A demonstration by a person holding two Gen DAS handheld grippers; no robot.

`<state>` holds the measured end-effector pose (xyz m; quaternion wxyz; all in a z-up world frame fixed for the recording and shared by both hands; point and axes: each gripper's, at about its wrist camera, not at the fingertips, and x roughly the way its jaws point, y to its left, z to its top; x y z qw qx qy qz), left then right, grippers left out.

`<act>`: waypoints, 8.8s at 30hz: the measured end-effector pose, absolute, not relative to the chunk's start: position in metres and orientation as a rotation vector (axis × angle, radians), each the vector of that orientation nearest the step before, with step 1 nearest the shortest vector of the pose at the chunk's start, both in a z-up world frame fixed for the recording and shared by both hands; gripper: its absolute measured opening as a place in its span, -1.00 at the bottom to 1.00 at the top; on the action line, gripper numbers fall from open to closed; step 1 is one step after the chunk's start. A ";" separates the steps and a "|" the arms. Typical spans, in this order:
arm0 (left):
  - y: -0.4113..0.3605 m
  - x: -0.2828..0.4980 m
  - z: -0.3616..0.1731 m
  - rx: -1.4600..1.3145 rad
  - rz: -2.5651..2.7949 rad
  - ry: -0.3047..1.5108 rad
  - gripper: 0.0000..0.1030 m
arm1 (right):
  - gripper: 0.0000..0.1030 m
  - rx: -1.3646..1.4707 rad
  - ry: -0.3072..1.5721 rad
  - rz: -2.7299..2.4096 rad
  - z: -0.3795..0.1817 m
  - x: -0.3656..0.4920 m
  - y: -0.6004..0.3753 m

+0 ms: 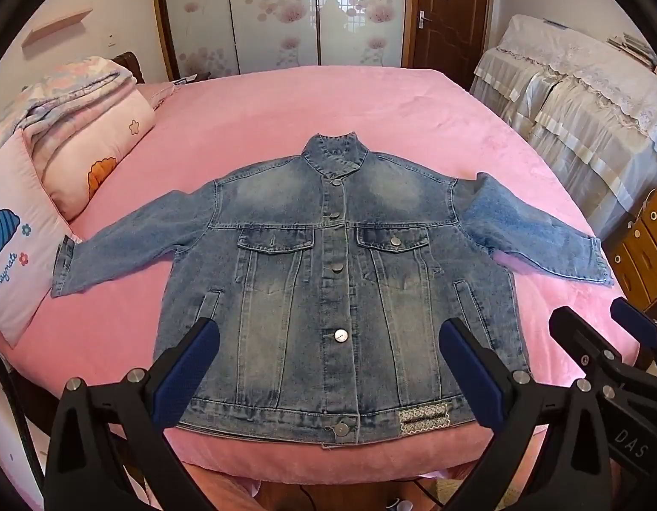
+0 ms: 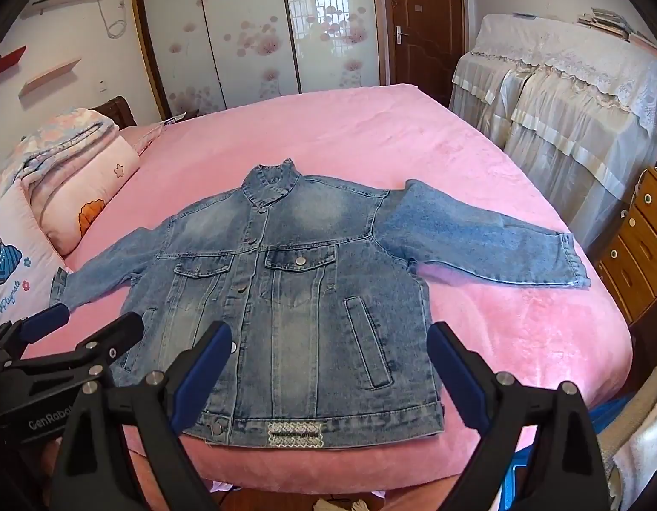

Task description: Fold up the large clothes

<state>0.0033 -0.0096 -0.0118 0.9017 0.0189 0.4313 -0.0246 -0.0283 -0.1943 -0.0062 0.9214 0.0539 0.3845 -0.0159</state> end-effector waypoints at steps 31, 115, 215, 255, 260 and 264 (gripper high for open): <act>-0.017 0.006 -0.019 0.019 -0.031 0.899 0.98 | 0.82 0.108 0.791 0.023 -0.012 -0.022 -0.201; -0.190 0.136 0.049 0.142 -0.180 0.665 0.99 | 0.81 0.207 0.586 -0.377 0.044 0.032 -0.448; -0.168 0.261 -0.243 -0.544 -0.607 1.341 0.03 | 0.01 0.104 0.911 0.105 -0.157 0.077 -0.289; 0.011 0.342 -0.046 -0.193 -0.086 0.759 -0.91 | -0.52 -0.003 0.980 -0.063 -0.195 0.197 -0.285; 0.036 0.335 -0.073 -0.171 -0.087 0.818 -0.89 | -0.58 -0.070 0.979 -0.074 -0.190 0.191 -0.278; 0.060 0.339 -0.119 -0.211 -0.135 0.968 -0.42 | -0.56 -0.056 1.016 -0.065 -0.189 0.185 -0.283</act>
